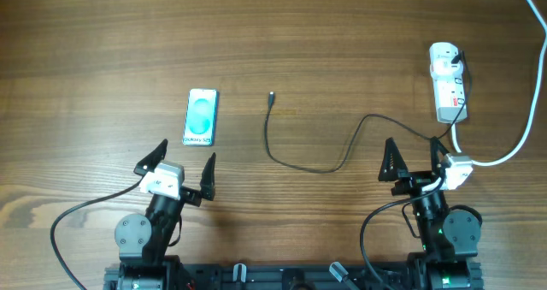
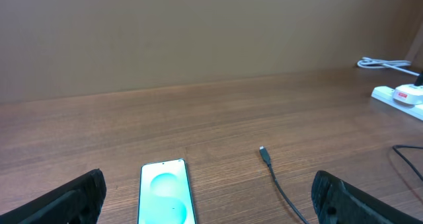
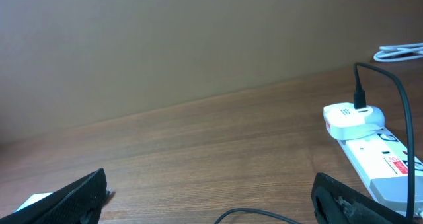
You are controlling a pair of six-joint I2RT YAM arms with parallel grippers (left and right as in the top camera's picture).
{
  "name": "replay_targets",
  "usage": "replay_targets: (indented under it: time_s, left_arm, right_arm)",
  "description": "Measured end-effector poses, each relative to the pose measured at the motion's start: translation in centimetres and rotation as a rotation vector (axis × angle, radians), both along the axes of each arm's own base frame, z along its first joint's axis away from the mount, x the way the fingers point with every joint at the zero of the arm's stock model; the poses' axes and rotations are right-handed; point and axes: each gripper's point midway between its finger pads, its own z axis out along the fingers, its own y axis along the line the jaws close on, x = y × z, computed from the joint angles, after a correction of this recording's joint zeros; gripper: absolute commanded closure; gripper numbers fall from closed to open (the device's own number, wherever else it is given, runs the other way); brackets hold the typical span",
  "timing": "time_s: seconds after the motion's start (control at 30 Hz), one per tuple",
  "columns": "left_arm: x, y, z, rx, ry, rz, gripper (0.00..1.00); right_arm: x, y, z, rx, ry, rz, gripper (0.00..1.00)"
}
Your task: Plug charger to phone and switch on socket
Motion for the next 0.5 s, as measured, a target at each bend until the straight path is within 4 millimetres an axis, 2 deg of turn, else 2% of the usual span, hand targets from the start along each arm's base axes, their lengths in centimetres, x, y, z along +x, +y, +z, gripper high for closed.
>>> replay_targets:
  time_s: [0.03,0.17,0.5]
  left_arm:
    - [0.0,0.0,0.0,0.000,0.000,0.000,0.00]
    - [-0.1,-0.9,-0.1,0.003,0.002,-0.024,0.00]
    - [-0.1,-0.6,-0.1,0.004,0.003,-0.006,0.00]
  right_arm:
    - [0.0,0.0,0.0,0.000,0.000,0.000,0.00]
    - [0.1,-2.1,0.0,-0.003,0.000,-0.088,0.00]
    - [0.1,-2.1,0.0,-0.003,0.000,-0.088,0.00]
